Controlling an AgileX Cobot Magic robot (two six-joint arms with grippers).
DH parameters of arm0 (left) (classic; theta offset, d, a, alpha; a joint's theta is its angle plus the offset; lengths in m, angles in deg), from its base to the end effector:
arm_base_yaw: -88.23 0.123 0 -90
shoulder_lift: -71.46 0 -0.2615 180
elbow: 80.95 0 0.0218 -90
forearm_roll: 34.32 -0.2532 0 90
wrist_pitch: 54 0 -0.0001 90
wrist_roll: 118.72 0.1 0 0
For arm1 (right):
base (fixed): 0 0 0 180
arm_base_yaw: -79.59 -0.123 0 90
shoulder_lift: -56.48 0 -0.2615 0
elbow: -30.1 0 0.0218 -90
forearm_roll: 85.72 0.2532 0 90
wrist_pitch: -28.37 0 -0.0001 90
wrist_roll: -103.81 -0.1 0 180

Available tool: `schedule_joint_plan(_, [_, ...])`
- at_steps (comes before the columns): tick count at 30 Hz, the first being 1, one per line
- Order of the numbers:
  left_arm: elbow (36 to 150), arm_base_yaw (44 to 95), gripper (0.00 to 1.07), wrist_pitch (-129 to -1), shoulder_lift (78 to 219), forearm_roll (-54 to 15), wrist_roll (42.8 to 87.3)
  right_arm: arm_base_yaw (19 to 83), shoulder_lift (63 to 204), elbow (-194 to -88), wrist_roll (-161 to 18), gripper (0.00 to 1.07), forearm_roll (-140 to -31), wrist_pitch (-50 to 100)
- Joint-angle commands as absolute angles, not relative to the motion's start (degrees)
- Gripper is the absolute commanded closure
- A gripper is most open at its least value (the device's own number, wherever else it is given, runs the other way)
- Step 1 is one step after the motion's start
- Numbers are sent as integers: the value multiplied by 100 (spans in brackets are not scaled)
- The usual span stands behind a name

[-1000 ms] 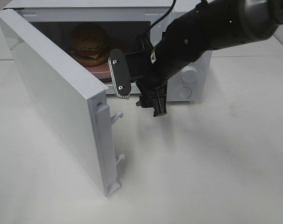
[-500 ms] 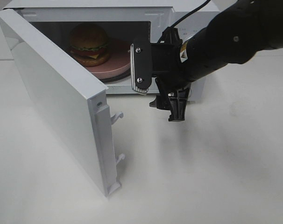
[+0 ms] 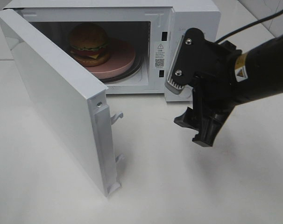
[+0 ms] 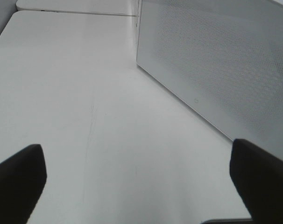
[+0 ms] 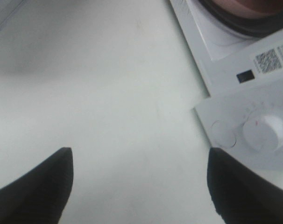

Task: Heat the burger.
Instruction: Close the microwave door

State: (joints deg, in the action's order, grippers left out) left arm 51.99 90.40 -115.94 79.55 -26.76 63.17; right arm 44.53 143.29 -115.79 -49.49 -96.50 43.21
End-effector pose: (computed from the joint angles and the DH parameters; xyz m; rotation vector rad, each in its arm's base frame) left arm 0.0254 -0.0107 0.2774 0.0044 2.0384 -0.1133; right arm 0.2351 0.1591 0.2014 -1.3745 1.9247 -0.0741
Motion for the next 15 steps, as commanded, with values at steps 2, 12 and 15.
schedule_joint_plan(2, [5199, 9052, 6, -11514, 7869, -2705, 6328, 4476, 13962, -11355, -5448, 31, -9673, 4762])
schedule_joint_plan(12, [5199, 9052, 6, -11514, 7869, -2705, 6328, 4476, 12811, -11241, -7465, 31, -9621, 6578])
schedule_joint_plan(15, [5199, 9052, 6, -11514, 7869, -2705, 6328, 4476, 12593, -11241, -7791, 31, -9621, 7031])
